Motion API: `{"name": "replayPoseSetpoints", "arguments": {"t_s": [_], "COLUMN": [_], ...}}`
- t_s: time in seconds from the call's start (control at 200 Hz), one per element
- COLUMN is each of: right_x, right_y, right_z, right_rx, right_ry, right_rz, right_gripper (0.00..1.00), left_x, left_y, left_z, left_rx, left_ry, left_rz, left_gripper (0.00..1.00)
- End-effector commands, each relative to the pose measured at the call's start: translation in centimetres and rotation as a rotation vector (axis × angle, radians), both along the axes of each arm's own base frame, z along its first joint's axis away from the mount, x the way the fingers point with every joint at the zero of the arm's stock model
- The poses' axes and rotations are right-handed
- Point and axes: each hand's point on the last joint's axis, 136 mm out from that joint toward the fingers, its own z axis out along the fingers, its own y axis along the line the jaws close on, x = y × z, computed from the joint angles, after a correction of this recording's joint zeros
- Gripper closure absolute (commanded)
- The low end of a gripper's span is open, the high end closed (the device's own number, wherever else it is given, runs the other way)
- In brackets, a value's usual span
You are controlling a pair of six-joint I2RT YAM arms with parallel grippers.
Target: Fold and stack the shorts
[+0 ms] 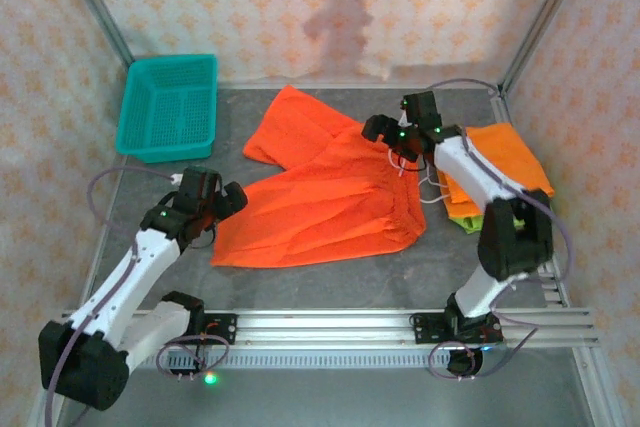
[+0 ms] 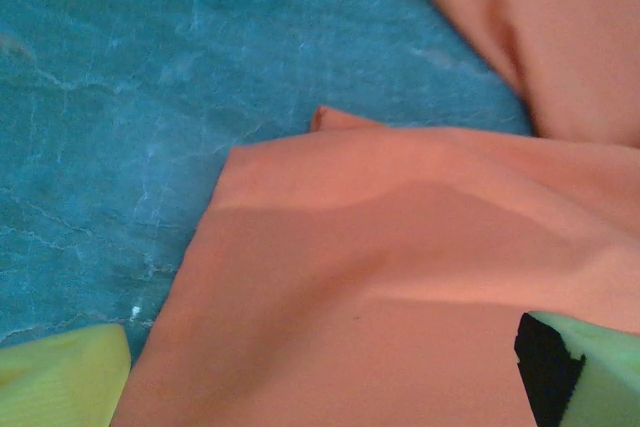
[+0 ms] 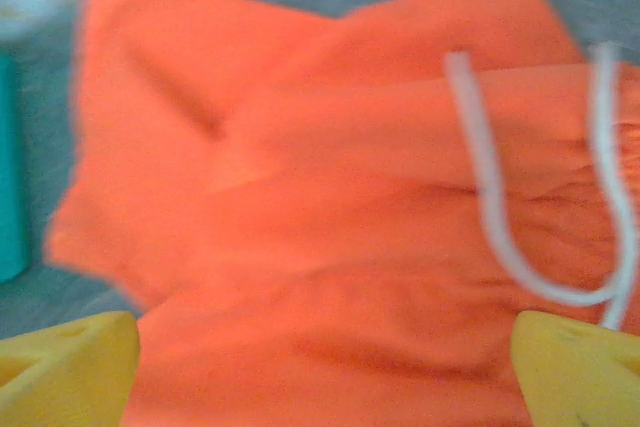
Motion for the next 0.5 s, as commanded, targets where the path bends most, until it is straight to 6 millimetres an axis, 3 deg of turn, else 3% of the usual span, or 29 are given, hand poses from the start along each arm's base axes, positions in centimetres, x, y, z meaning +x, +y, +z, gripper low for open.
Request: {"name": "replayPoseSetpoints", "arguments": {"t_s": [0.0, 0.23, 0.495], "right_x": [-2.5, -8.3, -12.4], "right_y": [0.8, -1.3, -3.2], "right_z": [4.9, 6.6, 4.2], "right_rx": [0.005, 0.023, -0.003], "right_ry": [-0.186, -0.284, -0.271], "right_rz": [0.072, 0.059, 0.039], "right_gripper": [0.05, 0.04, 0.03], "left_x": [1.3, 4.1, 6.6], "left_y": [0.1, 0.4, 0.5], "left_z": [-1.3, -4.2, -6.3], "left_rx": [-0.001, 0.022, 0.072], "left_ry": [0.052, 0.150, 0.216], "left_rz": [-0.001, 0.004, -0.019], "left_gripper": [0.03, 0.10, 0.16]}}
